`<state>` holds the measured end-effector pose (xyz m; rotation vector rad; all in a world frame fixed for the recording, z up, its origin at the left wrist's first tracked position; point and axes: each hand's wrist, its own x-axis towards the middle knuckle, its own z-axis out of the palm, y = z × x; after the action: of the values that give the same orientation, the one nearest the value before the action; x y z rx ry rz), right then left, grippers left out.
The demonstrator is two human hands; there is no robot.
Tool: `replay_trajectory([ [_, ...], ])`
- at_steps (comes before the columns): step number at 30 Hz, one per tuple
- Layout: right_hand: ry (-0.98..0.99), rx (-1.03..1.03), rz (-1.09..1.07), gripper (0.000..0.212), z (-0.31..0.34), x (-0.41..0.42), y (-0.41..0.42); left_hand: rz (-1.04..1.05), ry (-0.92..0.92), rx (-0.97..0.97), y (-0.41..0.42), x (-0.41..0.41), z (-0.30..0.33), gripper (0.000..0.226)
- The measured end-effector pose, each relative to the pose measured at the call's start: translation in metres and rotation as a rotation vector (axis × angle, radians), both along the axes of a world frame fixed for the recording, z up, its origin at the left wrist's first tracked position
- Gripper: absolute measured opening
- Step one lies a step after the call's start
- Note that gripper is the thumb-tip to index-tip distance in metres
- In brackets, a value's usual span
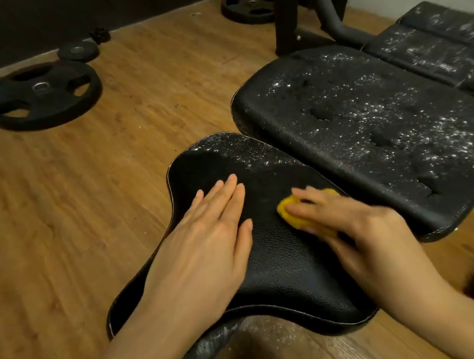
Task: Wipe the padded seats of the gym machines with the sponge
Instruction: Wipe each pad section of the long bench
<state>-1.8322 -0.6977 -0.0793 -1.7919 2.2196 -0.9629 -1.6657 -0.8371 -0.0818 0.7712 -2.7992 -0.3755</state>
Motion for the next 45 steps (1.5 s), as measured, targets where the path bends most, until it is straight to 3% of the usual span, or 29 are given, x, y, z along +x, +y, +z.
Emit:
replay_trajectory([
  [3,-0.024,-0.017,0.016,0.033,0.000,-0.005,0.006,0.007,0.013,0.020,-0.001,-0.001,-0.001,0.057],
  [8,-0.021,0.040,-0.109,0.029,0.009,-0.027,-0.084,0.001,-0.004,0.032,-0.001,-0.001,0.001,0.057],
  [15,0.102,0.013,-0.134,0.038,0.012,-0.027,-0.005,0.020,0.035,0.065,-0.003,0.001,0.000,0.059],
  [22,0.128,0.025,-0.165,0.022,0.007,-0.044,-0.094,0.132,0.121,0.180,-0.004,0.004,0.000,0.073],
  [30,0.233,-0.054,0.007,0.027,0.014,-0.052,-0.034,0.315,0.046,0.156,0.002,0.001,0.003,0.084],
  [34,0.310,0.141,-0.075,0.016,0.010,-0.059,-0.104,0.345,0.027,0.146,0.003,-0.001,0.009,0.086],
  [37,0.409,0.156,-0.058,0.015,0.003,-0.059,-0.118,0.353,0.041,0.162,0.004,-0.002,0.011,0.083],
  [42,0.328,0.069,0.032,0.023,0.013,-0.051,-0.052,0.365,0.078,0.184,0.002,-0.001,0.008,0.072],
  [45,0.274,0.066,-0.006,0.018,0.011,-0.053,-0.081,0.383,0.094,0.200,0.003,-0.003,0.009,0.069],
])
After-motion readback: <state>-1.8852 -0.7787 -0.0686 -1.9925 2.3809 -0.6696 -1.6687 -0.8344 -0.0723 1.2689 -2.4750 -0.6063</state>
